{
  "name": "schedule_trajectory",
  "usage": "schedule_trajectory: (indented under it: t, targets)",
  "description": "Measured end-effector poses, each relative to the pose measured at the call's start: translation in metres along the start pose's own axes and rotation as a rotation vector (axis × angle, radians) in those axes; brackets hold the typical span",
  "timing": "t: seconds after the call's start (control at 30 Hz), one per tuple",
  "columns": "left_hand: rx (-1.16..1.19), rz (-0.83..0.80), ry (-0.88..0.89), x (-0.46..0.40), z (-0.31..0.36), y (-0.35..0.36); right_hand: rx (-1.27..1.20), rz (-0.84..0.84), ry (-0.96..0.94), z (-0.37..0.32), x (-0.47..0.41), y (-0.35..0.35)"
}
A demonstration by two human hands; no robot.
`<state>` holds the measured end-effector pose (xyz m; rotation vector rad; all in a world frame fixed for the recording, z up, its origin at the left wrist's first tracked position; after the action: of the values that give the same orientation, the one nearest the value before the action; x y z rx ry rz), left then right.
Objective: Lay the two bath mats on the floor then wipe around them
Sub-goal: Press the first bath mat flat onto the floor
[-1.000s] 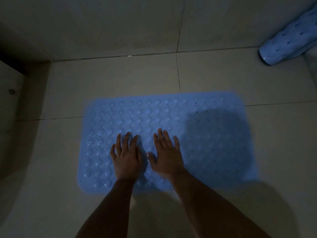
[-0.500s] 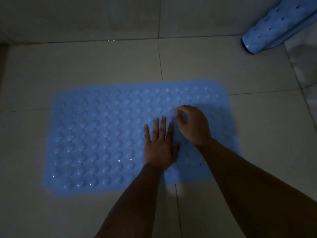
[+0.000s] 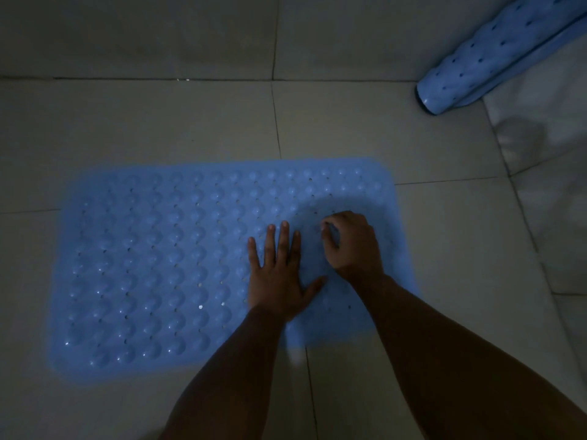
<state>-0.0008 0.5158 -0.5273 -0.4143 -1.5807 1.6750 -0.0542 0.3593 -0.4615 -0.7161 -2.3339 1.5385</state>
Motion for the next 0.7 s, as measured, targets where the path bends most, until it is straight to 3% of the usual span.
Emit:
schedule_trajectory:
  t: [0.2, 0.33, 0.47, 0.57, 0.7]
  targets:
    - [0.163, -0.123, -0.073, -0.016, -0.005, -0.058, 0.048, -0.265, 0.080, -0.025, 0.029, -0.066]
    - [0.300, 0.099, -0.158, -0.012, -0.002, -0.101, 0.077, -0.298, 0.115, -0.046, 0.039, -0.074]
    - [0.285, 0.250, -0.096, -0.010, 0.003, -0.081, 0.193, -0.396, -0.031, -0.043, 0.050, 0.004]
    - [0.209, 0.353, -0.085, -0.031, -0.016, -0.060, 0.234, -0.308, -0.083, -0.033, 0.054, 0.054]
    - [0.148, 0.400, -0.081, -0.045, -0.035, -0.040, 0.269, -0.182, -0.121, -0.024, 0.055, 0.070]
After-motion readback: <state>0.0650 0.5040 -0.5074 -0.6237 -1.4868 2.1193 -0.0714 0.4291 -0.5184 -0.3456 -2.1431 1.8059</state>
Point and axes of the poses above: each hand's wrist, its own x-axis away from the middle knuckle, its own y-axis out of the palm, z = x × y, the point moved 5 cm from there along -x, towards the middle knuckle, and after that the axes turned 7 degrees about -y, right-handed, at the moved point
